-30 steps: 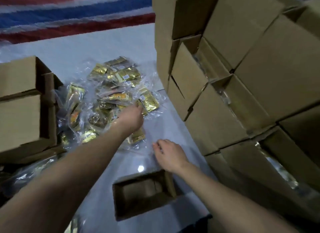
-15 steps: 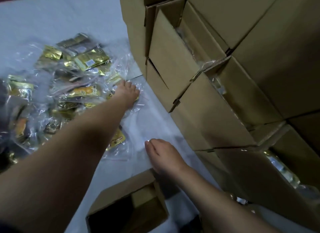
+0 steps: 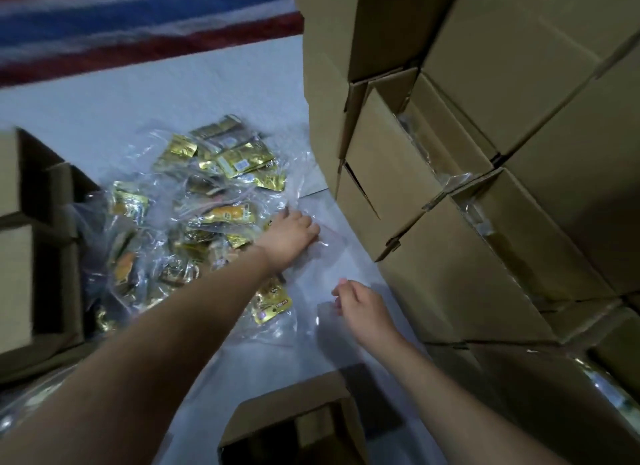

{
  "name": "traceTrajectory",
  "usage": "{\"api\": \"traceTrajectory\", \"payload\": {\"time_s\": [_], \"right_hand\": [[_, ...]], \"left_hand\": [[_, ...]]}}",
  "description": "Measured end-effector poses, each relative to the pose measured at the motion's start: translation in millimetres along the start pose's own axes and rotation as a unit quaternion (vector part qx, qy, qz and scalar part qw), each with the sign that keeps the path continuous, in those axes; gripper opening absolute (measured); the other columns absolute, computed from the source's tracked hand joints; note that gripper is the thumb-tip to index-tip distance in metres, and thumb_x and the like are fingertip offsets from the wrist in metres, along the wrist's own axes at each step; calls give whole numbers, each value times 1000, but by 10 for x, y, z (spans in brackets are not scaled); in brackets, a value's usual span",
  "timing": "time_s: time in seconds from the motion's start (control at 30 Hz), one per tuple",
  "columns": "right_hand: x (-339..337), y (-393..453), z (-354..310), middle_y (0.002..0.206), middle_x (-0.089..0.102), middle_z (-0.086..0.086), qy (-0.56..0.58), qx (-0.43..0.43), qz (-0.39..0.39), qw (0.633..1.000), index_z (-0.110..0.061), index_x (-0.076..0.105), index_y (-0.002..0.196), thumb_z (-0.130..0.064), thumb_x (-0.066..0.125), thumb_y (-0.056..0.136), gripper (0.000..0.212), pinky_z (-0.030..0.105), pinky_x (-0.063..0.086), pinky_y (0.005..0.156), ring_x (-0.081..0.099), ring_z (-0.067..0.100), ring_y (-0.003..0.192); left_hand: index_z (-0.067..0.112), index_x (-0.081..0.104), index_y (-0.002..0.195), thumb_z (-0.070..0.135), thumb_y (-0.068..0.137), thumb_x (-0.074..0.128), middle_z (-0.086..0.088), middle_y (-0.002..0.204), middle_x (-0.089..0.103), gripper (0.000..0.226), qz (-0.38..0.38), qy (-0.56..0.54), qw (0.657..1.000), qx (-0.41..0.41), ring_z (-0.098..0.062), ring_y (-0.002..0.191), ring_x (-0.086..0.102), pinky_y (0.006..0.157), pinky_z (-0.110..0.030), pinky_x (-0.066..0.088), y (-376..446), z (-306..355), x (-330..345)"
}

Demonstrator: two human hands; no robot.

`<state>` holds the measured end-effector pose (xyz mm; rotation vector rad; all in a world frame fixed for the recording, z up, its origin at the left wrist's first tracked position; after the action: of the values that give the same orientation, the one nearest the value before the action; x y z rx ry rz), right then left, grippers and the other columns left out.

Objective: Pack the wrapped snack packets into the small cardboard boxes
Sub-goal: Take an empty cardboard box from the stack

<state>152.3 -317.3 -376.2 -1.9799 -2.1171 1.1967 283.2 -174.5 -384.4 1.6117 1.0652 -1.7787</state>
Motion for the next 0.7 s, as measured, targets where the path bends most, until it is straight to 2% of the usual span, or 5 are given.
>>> {"api": "traceTrajectory", "payload": {"time_s": [0.2,0.27,0.43,0.63,0.7], "right_hand": [[238,114,-190,103,64,22,420,299,-145,844,-3,61,105,-73,43,90,74,49,56,73,67,38,84],[306,23,-309,83,71,20,480,308,-190,799,-2,76,81,-76,52,84,78,51,59,69,72,35,74],[340,-202,-526,80,74,10,495,229,-245,802,-5,79,86,-58,70,75,55,38,59,79,73,24,73],[474,-534,-802,117,70,19,486,99,-276,823,-9,68,119,-31,54,98,33,40,58,84,69,32,106],[513,-615,-822,120,69,18,472,67,-258,840,-11,62,126,-28,47,104,32,39,59,81,68,33,109]], "left_hand": [[-1,57,76,10,98,49,-20,79,56,26,249,-361,886,-149,-36,81,54,76,-39,38,-913,379,-457],[-1,58,71,11,94,48,-19,74,55,27,285,-370,871,-154,-33,75,55,71,-38,37,-1136,611,-655],[8,61,82,16,94,58,-6,74,57,15,334,-413,833,-153,-14,74,49,69,-30,41,-1709,880,-866],[29,42,135,54,84,67,11,64,50,62,315,-639,576,-401,0,57,52,56,-12,43,-2054,776,-751],[35,51,123,44,89,67,14,63,52,38,320,-636,581,-395,2,54,49,55,-13,41,-2111,713,-755]]}}
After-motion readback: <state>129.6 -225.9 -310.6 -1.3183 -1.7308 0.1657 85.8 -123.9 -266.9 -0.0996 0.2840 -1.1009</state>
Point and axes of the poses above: each hand's wrist, its own y-axis towards the middle knuckle, its own x-axis out of the palm, z = x × y, the point moved 4 cm from there along y, towards the middle knuckle
